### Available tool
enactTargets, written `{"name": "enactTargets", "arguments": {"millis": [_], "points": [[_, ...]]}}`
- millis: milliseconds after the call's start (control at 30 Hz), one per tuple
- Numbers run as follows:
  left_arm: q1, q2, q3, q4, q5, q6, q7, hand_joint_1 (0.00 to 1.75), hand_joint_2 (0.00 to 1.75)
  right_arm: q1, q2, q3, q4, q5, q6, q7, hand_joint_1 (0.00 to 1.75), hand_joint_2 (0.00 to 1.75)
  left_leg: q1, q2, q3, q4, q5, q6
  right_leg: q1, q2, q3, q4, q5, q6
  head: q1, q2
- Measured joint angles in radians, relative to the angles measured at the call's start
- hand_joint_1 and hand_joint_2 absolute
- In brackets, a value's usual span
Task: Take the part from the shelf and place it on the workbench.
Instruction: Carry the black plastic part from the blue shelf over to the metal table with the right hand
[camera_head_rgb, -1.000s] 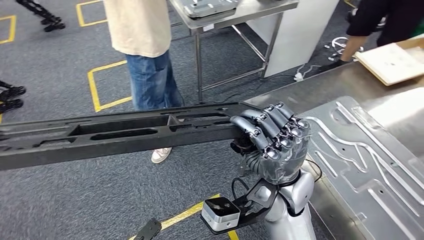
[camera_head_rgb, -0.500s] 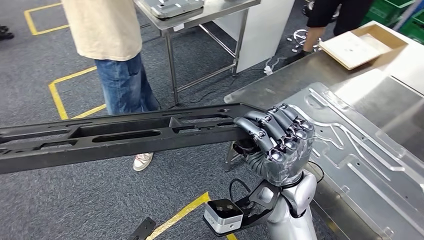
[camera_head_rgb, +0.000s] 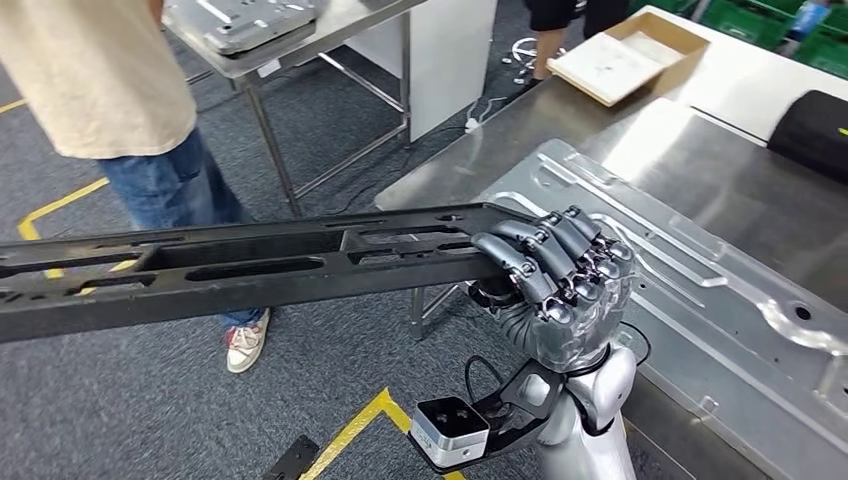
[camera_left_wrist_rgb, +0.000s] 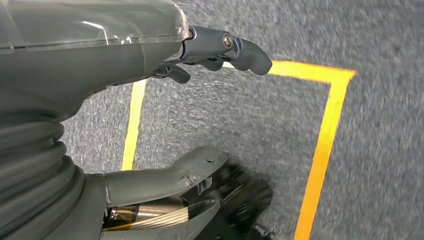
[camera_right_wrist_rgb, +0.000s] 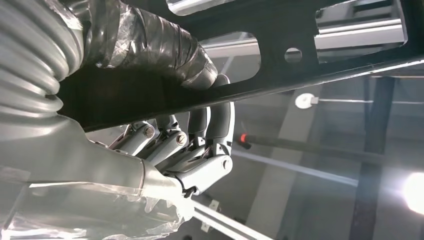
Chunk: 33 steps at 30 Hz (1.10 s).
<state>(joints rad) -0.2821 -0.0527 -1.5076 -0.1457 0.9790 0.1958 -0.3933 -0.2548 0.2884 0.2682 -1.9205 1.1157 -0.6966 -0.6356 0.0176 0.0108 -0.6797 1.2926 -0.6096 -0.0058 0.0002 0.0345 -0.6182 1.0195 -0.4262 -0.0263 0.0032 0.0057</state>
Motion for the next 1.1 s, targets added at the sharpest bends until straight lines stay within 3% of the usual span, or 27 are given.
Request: {"name": "enactTargets", "arguments": {"millis": [67,133,200,267,333,400,467,500,533,567,633,700,767,800,867,933,1000,1033,1100], "points": [[0.000,0.001,0.000,0.000,-0.001,0.001,0.000,0.00,1.75,0.001,0.000,0.000,0.001,0.000,0.000,0.000,1.75,1.75,0.006,-0.009,0.023,-0.071,0.066,-0.006,-0.005,0.030,0.000,0.010,-0.005,0.006,0.000,0.000],[-0.001,0.002,0.000,0.000,-0.002,0.001,-0.001,0.00,1.75,0.001,0.000,0.000,0.001,0.000,0.000,0.000,1.75,1.75,0.016,-0.054,0.066,-0.178,0.116,-0.010,-0.008,0.056,-0.010,0.029,-0.012,0.017,0.000,0.000],[0.000,0.002,0.000,0.000,-0.002,0.001,-0.001,0.00,1.75,0.001,0.000,-0.001,0.001,0.000,0.000,0.001,1.75,1.75,0.019,-0.086,0.079,-0.217,0.120,-0.003,-0.009,0.079,-0.026,0.042,-0.013,0.031,0.001,0.000],[-0.001,0.002,0.000,0.000,-0.002,0.001,-0.002,0.00,1.75,0.002,0.000,-0.001,0.001,0.000,0.000,0.002,1.75,1.75,0.017,-0.071,0.078,-0.220,0.123,0.012,-0.012,0.095,-0.035,0.043,-0.008,0.043,0.000,0.000],[-0.005,0.002,0.000,0.000,-0.003,0.001,-0.002,0.00,1.75,0.002,0.000,-0.003,0.000,0.000,0.000,0.002,1.75,1.75,0.016,-0.050,0.080,-0.226,0.129,0.027,-0.010,0.056,-0.049,0.070,-0.023,0.051,0.001,0.000],[-0.006,0.002,0.000,0.000,-0.003,0.001,-0.003,0.00,1.75,0.000,-0.001,-0.004,0.000,-0.001,0.000,0.003,1.75,1.75,0.013,-0.026,0.082,-0.231,0.131,0.037,-0.008,-0.006,-0.096,0.166,-0.074,0.058,0.003,0.000],[-0.002,0.003,0.000,0.000,-0.004,0.001,-0.003,0.00,1.75,0.000,-0.001,-0.005,0.000,0.000,0.000,0.005,1.75,1.75,0.008,0.001,0.082,-0.231,0.129,0.041,-0.011,-0.027,-0.152,0.276,-0.117,0.061,0.003,0.000],[0.000,0.003,0.000,0.000,-0.005,0.001,-0.003,0.00,1.75,0.001,-0.002,-0.005,0.001,0.000,0.000,0.006,1.75,1.75,0.006,0.015,0.083,-0.231,0.128,0.042,-0.012,-0.029,-0.163,0.297,-0.118,0.060,0.003,0.000],[-0.001,0.003,0.000,0.000,-0.007,0.001,-0.003,0.00,1.75,0.001,-0.003,-0.006,0.001,0.000,0.000,0.007,1.75,1.75,0.004,0.027,0.083,-0.231,0.127,0.042,-0.012,-0.032,-0.154,0.281,-0.101,0.057,0.003,0.000],[-0.002,0.003,0.000,0.000,-0.008,0.001,-0.003,0.00,1.75,0.001,-0.004,-0.007,0.001,0.000,0.000,0.008,1.75,1.75,0.003,0.039,0.085,-0.231,0.126,0.042,-0.009,-0.038,-0.127,0.232,-0.072,0.052,0.003,0.000],[-0.004,0.003,0.000,0.000,-0.009,0.001,-0.003,0.00,1.75,0.000,-0.004,-0.008,0.001,0.000,0.000,0.009,1.75,1.75,-0.001,0.059,0.089,-0.232,0.122,0.039,0.004,-0.078,-0.057,0.102,-0.025,0.034,0.003,0.000],[-0.004,0.003,0.000,0.000,-0.011,0.001,-0.004,0.00,1.75,-0.003,-0.004,-0.008,0.001,-0.001,0.000,0.010,1.75,1.75,-0.004,0.076,0.093,-0.235,0.119,0.032,0.019,-0.104,-0.026,0.038,-0.015,0.020,0.003,0.000],[-0.004,0.002,0.000,0.000,-0.012,0.001,-0.005,0.00,1.75,-0.004,-0.004,-0.011,0.000,-0.001,0.000,0.010,1.75,1.75,-0.005,0.095,0.100,-0.242,0.116,0.023,0.022,-0.085,-0.024,0.028,-0.012,0.013,0.003,0.000],[-0.004,0.002,0.000,0.000,-0.012,0.000,-0.006,0.00,1.75,-0.003,-0.004,-0.014,0.000,-0.002,0.000,0.009,1.75,1.75,-0.004,0.091,0.105,-0.241,0.112,0.018,0.019,-0.074,-0.018,0.019,-0.008,0.010,0.003,0.000],[-0.005,0.002,0.000,0.000,-0.011,0.000,-0.008,0.00,1.75,-0.003,-0.004,-0.019,0.000,-0.002,0.000,0.009,1.75,1.75,-0.003,0.052,0.092,-0.200,0.081,0.012,0.011,-0.053,-0.003,-0.001,0.001,0.002,0.002,0.000],[-0.001,0.004,0.000,0.000,-0.011,0.000,-0.009,0.00,1.75,-0.003,-0.003,-0.022,0.001,-0.002,0.000,0.008,1.75,1.75,-0.001,0.007,0.038,-0.089,0.025,0.010,0.006,-0.031,0.003,-0.007,0.004,-0.005,0.002,0.000],[0.006,0.004,0.000,0.000,-0.011,0.000,-0.009,0.00,1.75,0.000,-0.003,-0.025,0.003,-0.002,0.000,0.005,1.75,1.75,0.000,-0.003,-0.015,0.005,0.001,0.006,0.006,-0.004,0.002,-0.003,0.002,-0.006,0.002,0.000],[0.008,0.005,0.000,0.000,-0.010,0.000,-0.010,0.00,1.75,0.001,-0.003,-0.027,0.004,-0.002,0.000,0.002,1.75,1.75,0.001,-0.004,-0.021,0.005,0.018,0.004,0.004,0.012,0.002,0.000,0.001,-0.005,0.002,0.000],[0.008,0.005,0.000,0.000,-0.009,0.001,-0.010,0.00,1.75,0.004,-0.003,-0.032,0.006,-0.002,0.000,-0.002,1.75,1.75,0.005,-0.018,0.017,-0.093,0.091,0.001,0.000,0.040,0.001,0.012,-0.006,0.002,0.002,0.000]]}}
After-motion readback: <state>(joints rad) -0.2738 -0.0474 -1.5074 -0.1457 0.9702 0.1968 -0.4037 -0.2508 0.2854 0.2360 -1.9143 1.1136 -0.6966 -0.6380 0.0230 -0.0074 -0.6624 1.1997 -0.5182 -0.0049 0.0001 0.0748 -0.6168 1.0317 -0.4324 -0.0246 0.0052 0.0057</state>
